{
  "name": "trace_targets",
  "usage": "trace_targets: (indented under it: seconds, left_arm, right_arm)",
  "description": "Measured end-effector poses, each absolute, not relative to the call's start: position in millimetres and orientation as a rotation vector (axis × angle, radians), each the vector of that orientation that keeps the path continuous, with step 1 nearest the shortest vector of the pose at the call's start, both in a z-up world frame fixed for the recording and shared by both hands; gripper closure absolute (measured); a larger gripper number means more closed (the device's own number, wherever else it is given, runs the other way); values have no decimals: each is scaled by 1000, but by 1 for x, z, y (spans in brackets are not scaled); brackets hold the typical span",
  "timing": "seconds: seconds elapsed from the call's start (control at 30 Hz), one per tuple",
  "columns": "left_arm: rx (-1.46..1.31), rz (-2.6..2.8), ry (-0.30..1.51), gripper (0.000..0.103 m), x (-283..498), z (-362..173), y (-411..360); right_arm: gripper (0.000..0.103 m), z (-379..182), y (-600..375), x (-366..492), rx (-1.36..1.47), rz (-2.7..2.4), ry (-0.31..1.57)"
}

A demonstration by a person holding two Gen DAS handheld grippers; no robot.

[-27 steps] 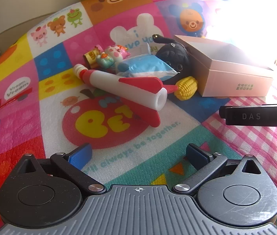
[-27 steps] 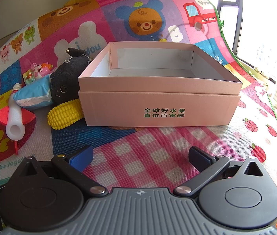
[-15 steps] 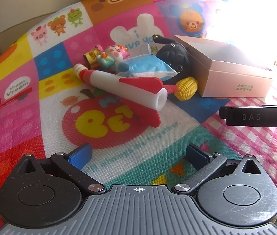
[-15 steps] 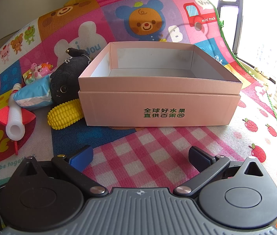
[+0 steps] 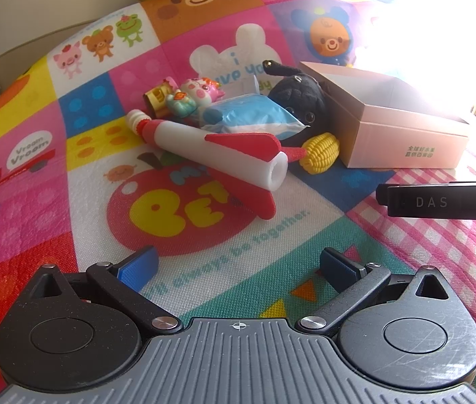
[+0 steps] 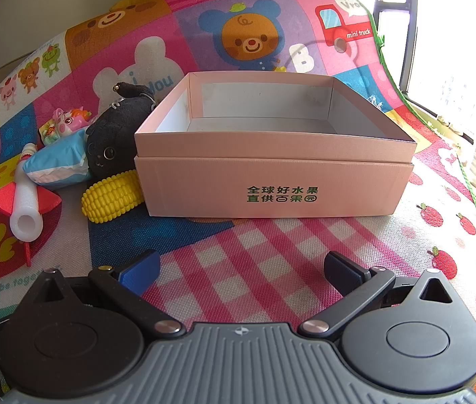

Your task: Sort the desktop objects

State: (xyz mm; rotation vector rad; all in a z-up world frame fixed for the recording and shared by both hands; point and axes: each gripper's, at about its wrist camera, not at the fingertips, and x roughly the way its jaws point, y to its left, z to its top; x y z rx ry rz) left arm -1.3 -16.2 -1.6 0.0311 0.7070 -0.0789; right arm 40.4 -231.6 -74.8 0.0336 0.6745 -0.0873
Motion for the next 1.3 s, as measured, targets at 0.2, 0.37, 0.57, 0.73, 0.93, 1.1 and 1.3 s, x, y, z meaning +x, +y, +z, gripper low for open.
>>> trace_targets:
  seconds: [0.2,0.37,0.57,0.73,0.93,1.1,1.3]
  left_arm:
    - [33,-78,709,0,0,-2,-17]
    - [35,-77,710,0,1,-2,-18]
    - [34,-78,710,0,0,-2,-18]
    - [31,-78,710,0,1,-2,-19]
    - [29,-79,711,0,1,-2,-19]
    - [26,-80,711,0,1,-2,-19]
    - [25,-81,711,0,1,-2,-18]
  right_arm:
    - [0,-75,-232,40,34,-88,675]
    - [0,-75,-232,40,34,-88,675]
    - [0,-75,-232,40,34,-88,675]
    - [0,-75,-233,41,33,-88,676]
    - [0,-75,-234,42,40,-86,678]
    - [0,-71,-232,24,28,-69,709]
    - [0,-67,-236,-17,26,-56,725]
